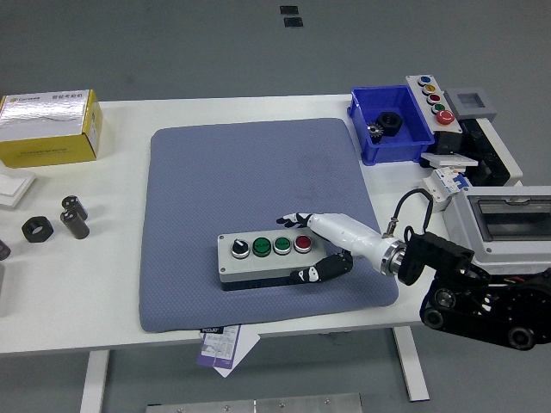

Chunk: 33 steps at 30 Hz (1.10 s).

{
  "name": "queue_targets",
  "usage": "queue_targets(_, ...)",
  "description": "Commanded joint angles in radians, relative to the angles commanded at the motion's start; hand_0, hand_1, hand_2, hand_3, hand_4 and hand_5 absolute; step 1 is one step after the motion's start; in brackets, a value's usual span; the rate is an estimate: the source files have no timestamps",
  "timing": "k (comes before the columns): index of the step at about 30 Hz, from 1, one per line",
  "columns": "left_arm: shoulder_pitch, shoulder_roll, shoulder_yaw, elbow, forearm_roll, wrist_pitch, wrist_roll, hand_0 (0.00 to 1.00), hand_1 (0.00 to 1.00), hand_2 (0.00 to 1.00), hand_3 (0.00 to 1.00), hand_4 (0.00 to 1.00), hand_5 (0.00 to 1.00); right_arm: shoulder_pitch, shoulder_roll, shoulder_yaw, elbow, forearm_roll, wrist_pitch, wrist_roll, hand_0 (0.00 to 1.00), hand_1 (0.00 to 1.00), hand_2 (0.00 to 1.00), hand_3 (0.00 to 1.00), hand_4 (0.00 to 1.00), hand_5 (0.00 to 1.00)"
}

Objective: Pick up the button,place it on the desk,press the button,press the button

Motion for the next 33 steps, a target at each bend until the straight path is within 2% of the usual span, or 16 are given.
queue_targets(6, 0.001, 0.0, 0.002, 0.0, 0.0, 0.0, 0.0, 0.69, 0.632, 0.556, 0.603, 0.67, 0.219, 0.007, -0.041, -0.023, 0.034, 0.075, -0.023, 0.055, 0.871, 0.822, 0.861, 0.918, 0.107, 0.224)
queue_targets(7, 0.001, 0.0, 0.003, 0.0, -0.002, 0.0, 0.0, 0.69, 0.632, 0.556, 0.603, 0.67, 0.219, 0.007, -0.052, -0.019, 0.039, 0.1, -0.02, 0.078, 0.871, 0.822, 0.861, 0.918, 0.107, 0.224)
queue_targets(8, 0.002, 0.001, 0.004, 0.0, -0.004, -0.001, 0.0, 0.69, 0.632, 0.556, 0.603, 0.671, 0.219, 0.006, -0.063, -0.013, 0.042, 0.127, -0.014, 0.103, 0.867, 0.82, 0.863, 0.937, 0.144, 0.182)
queue_targets(13, 0.002, 0.0, 0.002, 0.001, -0.006, -0.003, -0.001, 0.69, 0.632, 0.556, 0.603, 0.671, 0.219, -0.005, -0.1, 0.021, 0.061, 0.233, 0.011, 0.192, 0.867, 0.82, 0.863, 0.937, 0.144, 0.182)
queue_targets(14, 0.003, 0.0, 0.003, 0.001, -0.006, -0.003, -0.001, 0.69, 0.632, 0.556, 0.603, 0.671, 0.219, -0.01, -0.11, 0.031, 0.072, 0.257, 0.012, 0.207, 0.868, 0.816, 0.862, 0.938, 0.265, 0.101)
queue_targets(19, 0.005, 0.0, 0.009, 0.001, -0.014, -0.002, 0.0, 0.69, 0.632, 0.556, 0.603, 0.671, 0.219, -0.016, -0.133, 0.064, 0.094, 0.297, 0.007, 0.224, 0.868, 0.816, 0.862, 0.938, 0.265, 0.101)
queue_targets(20, 0.005, 0.0, 0.011, 0.002, -0.016, -0.002, 0.0, 0.691, 0.632, 0.556, 0.603, 0.672, 0.217, -0.015, -0.134, 0.065, 0.093, 0.294, 0.006, 0.223, 0.849, 0.791, 0.851, 0.935, 0.428, 0.069)
queue_targets(24, 0.006, 0.001, 0.012, 0.001, -0.019, -0.001, 0.0, 0.691, 0.632, 0.556, 0.603, 0.672, 0.217, -0.01, -0.14, 0.078, 0.102, 0.268, -0.007, 0.207, 0.849, 0.791, 0.851, 0.935, 0.428, 0.069)
queue_targets(28, 0.006, 0.001, 0.008, 0.001, -0.015, -0.001, 0.0, 0.69, 0.632, 0.556, 0.604, 0.672, 0.216, -0.006, -0.18, 0.139, 0.164, 0.203, -0.018, 0.133, 0.847, 0.792, 0.855, 0.941, 0.422, 0.07)
queue_targets(31, 0.009, -0.001, 0.008, 0.001, -0.016, 0.0, 0.0, 0.69, 0.632, 0.556, 0.604, 0.672, 0.216, -0.007, -0.241, 0.214, 0.238, 0.139, 0.055, 0.031, 0.847, 0.792, 0.855, 0.941, 0.422, 0.07)
queue_targets(33, 0.012, -0.002, 0.018, 0.002, -0.027, 0.0, 0.001, 0.69, 0.632, 0.555, 0.603, 0.673, 0.215, 0.006, -0.285, 0.279, 0.293, 0.161, 0.134, -0.052, 0.845, 0.791, 0.85, 0.935, 0.427, 0.066)
